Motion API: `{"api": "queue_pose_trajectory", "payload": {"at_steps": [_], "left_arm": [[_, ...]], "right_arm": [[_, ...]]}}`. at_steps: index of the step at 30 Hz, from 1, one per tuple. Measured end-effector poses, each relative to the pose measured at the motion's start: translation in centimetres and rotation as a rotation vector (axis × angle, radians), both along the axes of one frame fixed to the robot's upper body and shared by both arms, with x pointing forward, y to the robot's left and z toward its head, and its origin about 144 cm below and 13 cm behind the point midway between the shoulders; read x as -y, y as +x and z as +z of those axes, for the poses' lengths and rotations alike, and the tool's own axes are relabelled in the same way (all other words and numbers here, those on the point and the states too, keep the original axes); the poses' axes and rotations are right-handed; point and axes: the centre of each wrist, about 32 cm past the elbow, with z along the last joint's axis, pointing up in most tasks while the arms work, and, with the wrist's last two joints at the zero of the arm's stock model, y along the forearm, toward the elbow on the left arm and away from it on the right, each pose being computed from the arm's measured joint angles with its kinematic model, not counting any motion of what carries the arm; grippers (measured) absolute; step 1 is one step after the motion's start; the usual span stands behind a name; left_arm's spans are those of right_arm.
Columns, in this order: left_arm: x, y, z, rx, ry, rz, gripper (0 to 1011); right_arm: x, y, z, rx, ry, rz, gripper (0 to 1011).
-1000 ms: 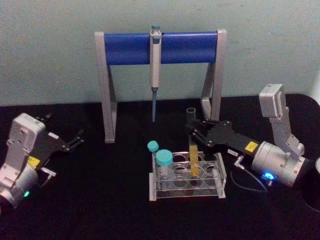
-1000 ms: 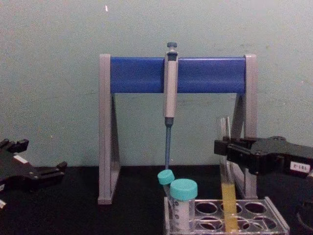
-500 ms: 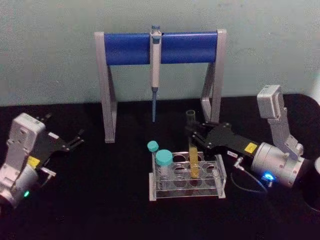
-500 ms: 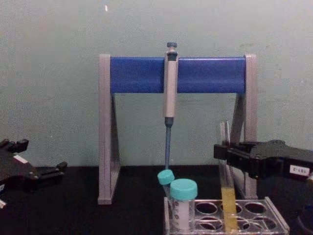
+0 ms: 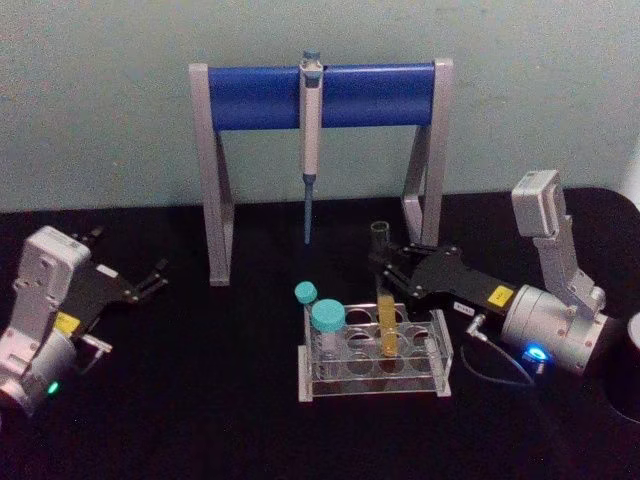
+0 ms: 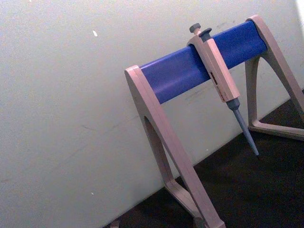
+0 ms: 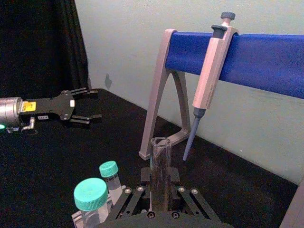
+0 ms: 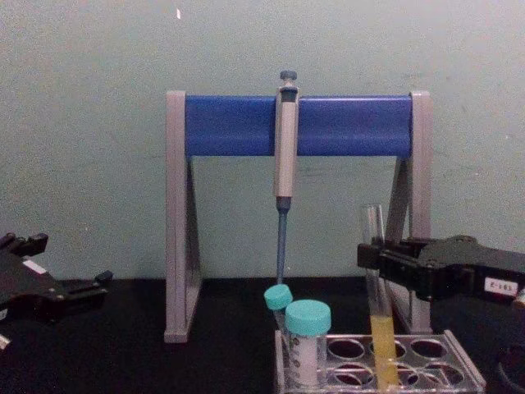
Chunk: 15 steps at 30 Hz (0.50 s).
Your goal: Pick up the test tube from the test tube rack, shake it, then place it back into the test tube rack.
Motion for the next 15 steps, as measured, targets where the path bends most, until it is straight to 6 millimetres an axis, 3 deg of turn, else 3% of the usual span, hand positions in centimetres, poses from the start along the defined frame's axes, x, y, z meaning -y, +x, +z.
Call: {"api": "queue_pose_trajectory", "payload": {"at_steps": [12, 15], "left_arm": [[0.0, 0.0, 0.0, 0.0, 0.0, 0.0, 1001], [0.0, 0.0, 0.0, 0.0, 0.0, 0.0, 1001]], "right_arm": [[0.02, -0.01, 0.0, 0.0, 0.001, -0.001, 233], [0.02, -0.01, 0.0, 0.0, 0.001, -0.001, 318]]}}
